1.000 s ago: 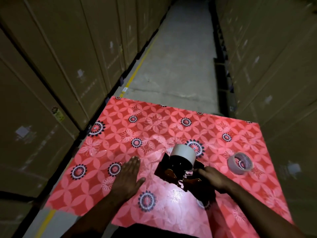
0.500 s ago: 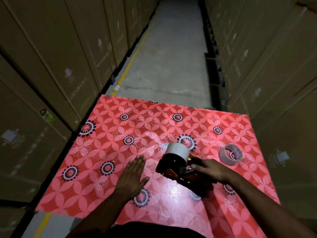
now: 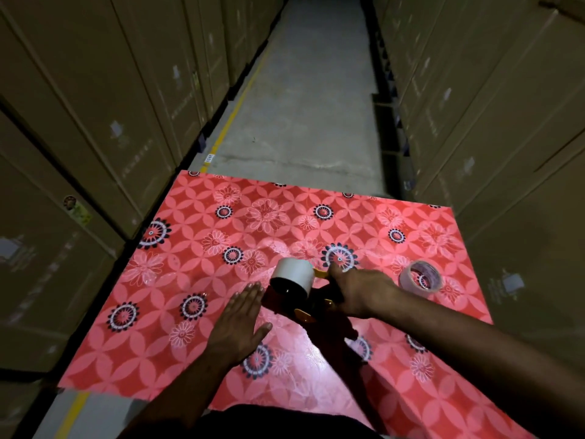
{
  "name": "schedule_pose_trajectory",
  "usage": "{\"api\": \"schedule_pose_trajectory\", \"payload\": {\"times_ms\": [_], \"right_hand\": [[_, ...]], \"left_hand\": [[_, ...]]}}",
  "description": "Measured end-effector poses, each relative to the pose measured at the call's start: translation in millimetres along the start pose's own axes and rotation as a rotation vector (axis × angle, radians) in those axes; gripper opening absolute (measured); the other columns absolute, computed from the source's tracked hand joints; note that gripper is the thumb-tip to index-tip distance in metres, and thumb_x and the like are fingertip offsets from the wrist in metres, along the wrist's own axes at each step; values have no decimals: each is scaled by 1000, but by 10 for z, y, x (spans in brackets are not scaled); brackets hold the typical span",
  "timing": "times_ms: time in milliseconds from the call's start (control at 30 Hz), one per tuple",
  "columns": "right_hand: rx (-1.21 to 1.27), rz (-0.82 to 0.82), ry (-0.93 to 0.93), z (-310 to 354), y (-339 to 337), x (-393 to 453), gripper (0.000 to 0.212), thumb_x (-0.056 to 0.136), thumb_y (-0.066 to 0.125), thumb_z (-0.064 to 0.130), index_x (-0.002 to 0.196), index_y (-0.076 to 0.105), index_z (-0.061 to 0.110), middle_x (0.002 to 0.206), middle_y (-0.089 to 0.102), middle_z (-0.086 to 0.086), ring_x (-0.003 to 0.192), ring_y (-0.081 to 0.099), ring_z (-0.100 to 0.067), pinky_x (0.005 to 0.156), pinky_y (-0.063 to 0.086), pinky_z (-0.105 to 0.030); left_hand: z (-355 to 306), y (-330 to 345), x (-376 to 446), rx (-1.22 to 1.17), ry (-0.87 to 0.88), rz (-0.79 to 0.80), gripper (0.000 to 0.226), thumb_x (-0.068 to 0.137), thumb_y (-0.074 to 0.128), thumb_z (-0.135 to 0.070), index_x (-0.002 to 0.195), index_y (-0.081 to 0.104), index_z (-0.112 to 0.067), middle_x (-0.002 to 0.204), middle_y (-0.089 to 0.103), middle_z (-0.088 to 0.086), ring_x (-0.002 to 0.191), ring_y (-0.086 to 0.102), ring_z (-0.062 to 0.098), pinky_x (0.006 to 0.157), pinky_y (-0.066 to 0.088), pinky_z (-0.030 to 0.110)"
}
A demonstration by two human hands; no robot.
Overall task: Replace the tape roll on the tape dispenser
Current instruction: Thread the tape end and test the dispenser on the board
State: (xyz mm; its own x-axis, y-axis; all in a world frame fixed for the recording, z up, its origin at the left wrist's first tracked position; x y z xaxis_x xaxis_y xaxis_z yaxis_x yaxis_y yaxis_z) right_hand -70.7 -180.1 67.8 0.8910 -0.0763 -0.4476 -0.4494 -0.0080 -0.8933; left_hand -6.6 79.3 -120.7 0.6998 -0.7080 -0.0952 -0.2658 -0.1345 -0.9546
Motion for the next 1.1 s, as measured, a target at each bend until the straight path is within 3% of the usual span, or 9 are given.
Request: {"api": "schedule_pose_trajectory", "payload": {"times_ms": [167, 300, 467, 600, 700, 767, 833, 967, 1100], "right_hand": [[-178, 18, 63, 466, -35, 125, 42, 99, 52, 32, 134, 39, 13, 122, 69, -8, 109, 69, -33, 71, 39, -35], [-227, 24, 96, 436, -192, 339, 48, 101, 49, 38, 139, 37, 11, 129, 65, -9, 117, 66, -32, 80, 46, -32], [-482, 163, 227, -149, -599, 483, 52, 97, 55, 31, 145, 42, 14, 142, 50, -6, 128, 57, -31, 97, 54, -47], [-186, 128, 360, -586, -642, 485, 67, 79, 70, 46, 134, 46, 16, 125, 64, -4, 114, 66, -29, 86, 54, -38], [221, 30, 420, -757, -495, 513, 71, 73, 75, 56, 119, 44, 11, 106, 69, -9, 73, 69, -28, 58, 50, -32], [618, -39, 424, -767, -352, 481, 58, 75, 76, 54, 101, 49, 9, 88, 68, -14, 52, 63, -26, 44, 48, -29], [995, -76, 431, -700, -107, 460, 44, 76, 75, 51, 83, 60, 10, 66, 62, -13, 45, 56, -25, 44, 46, -31], [1563, -13, 535, -573, 667, 604, 81, 55, 82, 72, 95, 73, 2, 78, 66, -19, 61, 61, -31, 56, 48, -41], [1852, 166, 518, -301, 1013, 485, 58, 73, 70, 70, 71, 62, 13, 53, 42, -8, 42, 36, -22, 48, 26, -27]], "left_hand": [[-4, -48, -23, -10, 40, -43, 83, 99, 30, -69, 158, 27, -10, 166, 17, 10, 155, 17, 25, 124, 2, 32], [-5, -47, -35, -3, 24, -35, 90, 97, 27, -73, 160, 26, -10, 167, 15, 10, 156, 18, 26, 124, 1, 33], [-22, -54, -41, 2, 22, -25, 91, 96, 18, -76, 163, 7, -15, 170, -1, 3, 158, -1, 20, 125, 0, 37], [-17, -15, -35, -4, 1, -12, 89, 97, 23, -74, 162, 14, -13, 171, 8, 5, 158, 7, 21, 124, 7, 40], [-15, -2, -29, -11, -5, -3, 90, 97, 23, -75, 163, 11, -15, 171, 6, 4, 158, 3, 19, 125, 6, 40], [-2, -3, -28, 3, -15, -4, 90, 96, 26, -75, 163, 8, -16, 171, 4, 3, 158, 0, 18, 126, 4, 39], [-13, -14, -25, 16, -17, 14, 90, 96, 25, -75, 163, 5, -17, 171, 0, 1, 158, -4, 17, 126, 1, 39], [-16, -19, -25, -1, -19, 27, 89, 97, 24, -75, 163, 7, -17, 171, 1, 2, 158, -1, 18, 125, 3, 39], [-15, -36, -31, 6, -15, 38, 88, 97, 23, -74, 163, 4, -18, 171, -3, 1, 158, -6, 17, 126, 0, 39]]}}
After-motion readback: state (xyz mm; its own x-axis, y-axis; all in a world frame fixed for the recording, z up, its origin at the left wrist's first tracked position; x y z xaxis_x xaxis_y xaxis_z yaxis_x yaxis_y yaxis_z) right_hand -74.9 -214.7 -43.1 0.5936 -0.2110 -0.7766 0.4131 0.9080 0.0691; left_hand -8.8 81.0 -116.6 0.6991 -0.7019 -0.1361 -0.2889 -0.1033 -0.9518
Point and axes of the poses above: each hand's wrist, its own x-axis towards the middle knuckle, its own y-axis out of the palm, z = x × y, the point moved 3 cm from there along x, towards the middle knuckle
